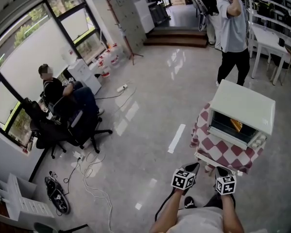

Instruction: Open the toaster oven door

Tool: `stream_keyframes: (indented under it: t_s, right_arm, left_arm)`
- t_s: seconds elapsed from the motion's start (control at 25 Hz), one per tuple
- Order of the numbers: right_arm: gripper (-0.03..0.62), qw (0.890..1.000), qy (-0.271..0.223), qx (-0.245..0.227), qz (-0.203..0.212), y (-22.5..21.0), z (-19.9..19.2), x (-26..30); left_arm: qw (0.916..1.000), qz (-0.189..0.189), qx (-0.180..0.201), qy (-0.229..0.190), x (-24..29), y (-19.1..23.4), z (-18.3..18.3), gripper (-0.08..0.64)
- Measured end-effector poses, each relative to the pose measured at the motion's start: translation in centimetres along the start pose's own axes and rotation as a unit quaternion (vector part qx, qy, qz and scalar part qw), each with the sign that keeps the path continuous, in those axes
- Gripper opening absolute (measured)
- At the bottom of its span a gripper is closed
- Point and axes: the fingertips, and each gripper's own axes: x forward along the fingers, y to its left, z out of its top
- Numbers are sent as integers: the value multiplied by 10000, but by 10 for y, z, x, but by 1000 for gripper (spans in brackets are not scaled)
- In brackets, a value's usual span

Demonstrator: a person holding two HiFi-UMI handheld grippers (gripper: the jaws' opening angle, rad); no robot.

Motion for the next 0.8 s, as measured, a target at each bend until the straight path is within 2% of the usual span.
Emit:
stream_keyframes:
  t_s: [0.8]
  right_arm:
    - [3,9998,54,-157,78,8,-1,1]
  left_arm:
    - [10000,21,-73,-49,-5,1,-1,4]
